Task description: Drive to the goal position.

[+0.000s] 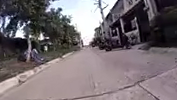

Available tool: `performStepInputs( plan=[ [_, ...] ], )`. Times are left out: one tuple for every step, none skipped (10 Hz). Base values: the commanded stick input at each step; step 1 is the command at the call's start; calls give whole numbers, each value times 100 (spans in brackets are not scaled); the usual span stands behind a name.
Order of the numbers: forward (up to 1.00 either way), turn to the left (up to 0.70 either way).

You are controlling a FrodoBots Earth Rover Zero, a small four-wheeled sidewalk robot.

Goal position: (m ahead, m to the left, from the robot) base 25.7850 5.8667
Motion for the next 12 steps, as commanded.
performStepInputs(
  plan=[
    [100, 4],
    [100, 4],
    [100, 4],
    [100, 4],
    [100, 4],
    [100, 4],
    [100, 4],
    [100, 4],
    [100, 4],
    [100, 4],
    [100, 4],
    [100, 4]
  ],
)
